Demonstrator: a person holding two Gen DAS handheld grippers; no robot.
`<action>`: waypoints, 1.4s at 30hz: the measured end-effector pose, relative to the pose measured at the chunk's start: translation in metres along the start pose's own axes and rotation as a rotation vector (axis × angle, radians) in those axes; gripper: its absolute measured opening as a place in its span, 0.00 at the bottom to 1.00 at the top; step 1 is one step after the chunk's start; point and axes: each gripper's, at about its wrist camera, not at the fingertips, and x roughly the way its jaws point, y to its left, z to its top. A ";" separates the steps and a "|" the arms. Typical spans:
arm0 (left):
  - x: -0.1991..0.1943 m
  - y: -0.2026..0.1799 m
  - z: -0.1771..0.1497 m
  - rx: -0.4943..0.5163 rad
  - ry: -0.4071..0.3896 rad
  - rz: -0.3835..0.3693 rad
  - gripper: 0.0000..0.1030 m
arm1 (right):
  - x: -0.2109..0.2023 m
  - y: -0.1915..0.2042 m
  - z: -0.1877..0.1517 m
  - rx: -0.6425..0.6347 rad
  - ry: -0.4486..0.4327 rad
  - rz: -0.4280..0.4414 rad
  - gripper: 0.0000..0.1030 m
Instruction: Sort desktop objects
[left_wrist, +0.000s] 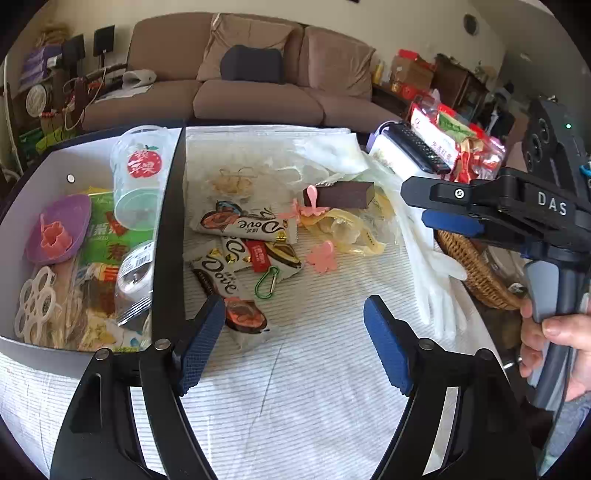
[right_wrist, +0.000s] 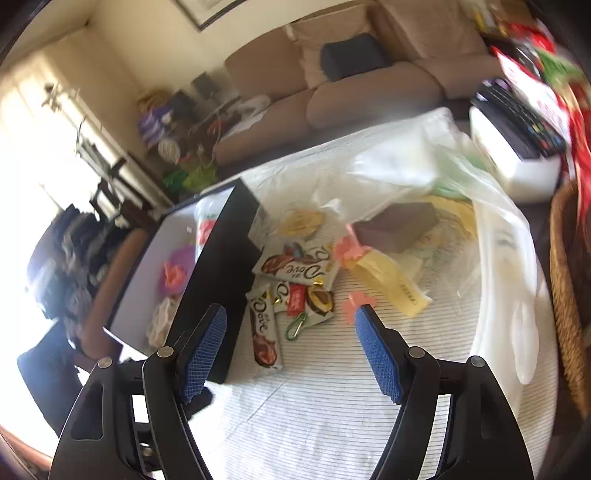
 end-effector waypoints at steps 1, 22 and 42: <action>0.007 -0.007 0.002 0.016 -0.017 -0.005 0.73 | -0.003 -0.011 0.000 0.033 -0.014 0.007 0.73; 0.190 -0.033 0.029 0.123 0.138 -0.058 0.11 | -0.018 -0.084 0.008 0.165 -0.017 0.109 0.74; -0.019 0.021 0.010 -0.417 -0.004 -0.409 0.04 | -0.008 -0.072 -0.011 0.196 0.067 0.261 0.74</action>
